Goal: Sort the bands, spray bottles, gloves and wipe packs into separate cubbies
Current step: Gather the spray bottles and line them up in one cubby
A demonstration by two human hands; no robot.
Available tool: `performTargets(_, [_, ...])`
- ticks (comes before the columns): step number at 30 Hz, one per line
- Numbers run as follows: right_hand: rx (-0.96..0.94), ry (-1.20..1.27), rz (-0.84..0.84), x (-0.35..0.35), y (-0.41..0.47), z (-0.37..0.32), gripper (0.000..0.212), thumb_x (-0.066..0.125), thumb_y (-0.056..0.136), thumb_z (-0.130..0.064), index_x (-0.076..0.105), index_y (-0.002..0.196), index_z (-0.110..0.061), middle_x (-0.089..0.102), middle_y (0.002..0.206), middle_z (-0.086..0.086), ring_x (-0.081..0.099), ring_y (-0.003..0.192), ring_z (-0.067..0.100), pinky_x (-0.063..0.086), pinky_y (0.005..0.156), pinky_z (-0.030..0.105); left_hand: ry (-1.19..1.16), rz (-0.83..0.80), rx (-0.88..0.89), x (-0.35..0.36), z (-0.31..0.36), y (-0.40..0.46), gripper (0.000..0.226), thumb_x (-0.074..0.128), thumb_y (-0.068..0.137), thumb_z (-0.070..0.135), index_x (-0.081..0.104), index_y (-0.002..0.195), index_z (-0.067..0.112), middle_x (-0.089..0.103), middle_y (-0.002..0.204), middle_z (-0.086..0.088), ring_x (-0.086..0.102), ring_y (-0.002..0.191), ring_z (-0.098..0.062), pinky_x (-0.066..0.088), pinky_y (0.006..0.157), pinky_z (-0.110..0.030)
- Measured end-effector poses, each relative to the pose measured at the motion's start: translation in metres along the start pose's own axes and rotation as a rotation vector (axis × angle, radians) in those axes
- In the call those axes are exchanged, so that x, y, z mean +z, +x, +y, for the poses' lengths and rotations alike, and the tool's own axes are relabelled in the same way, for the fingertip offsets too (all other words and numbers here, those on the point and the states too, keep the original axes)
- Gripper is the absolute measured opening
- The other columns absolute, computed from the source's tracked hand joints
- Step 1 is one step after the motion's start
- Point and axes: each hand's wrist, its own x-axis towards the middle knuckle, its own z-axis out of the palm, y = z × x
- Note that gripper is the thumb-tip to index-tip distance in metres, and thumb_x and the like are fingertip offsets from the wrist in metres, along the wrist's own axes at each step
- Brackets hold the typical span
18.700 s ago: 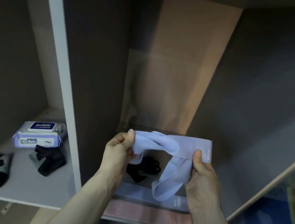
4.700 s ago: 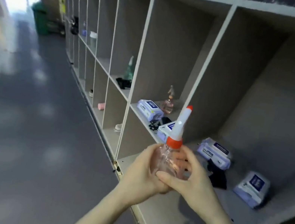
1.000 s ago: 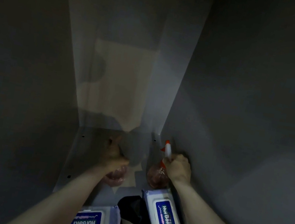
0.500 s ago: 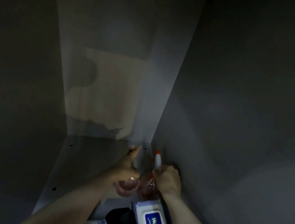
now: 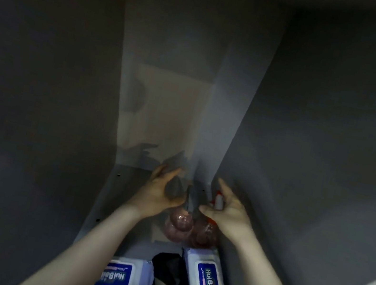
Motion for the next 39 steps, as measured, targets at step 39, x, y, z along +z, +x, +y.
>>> performTargets(39, [-0.289, -0.154, -0.320, 0.352, -0.193, -0.249, 0.080, 0.069, 0.080, -0.039, 0.024, 0.147, -0.038, 0.037, 0.149, -0.010, 0.035, 0.138, 0.008, 0.033, 0.112, 0.036, -0.011, 0.299, -0.337, -0.345, -0.213, -0.341, 0.060, 0.074, 0.080, 0.029, 0.051, 0.135, 0.026, 0.055, 0.126, 0.002, 0.062, 0.107, -0.016, 0.048, 0.095, -0.031])
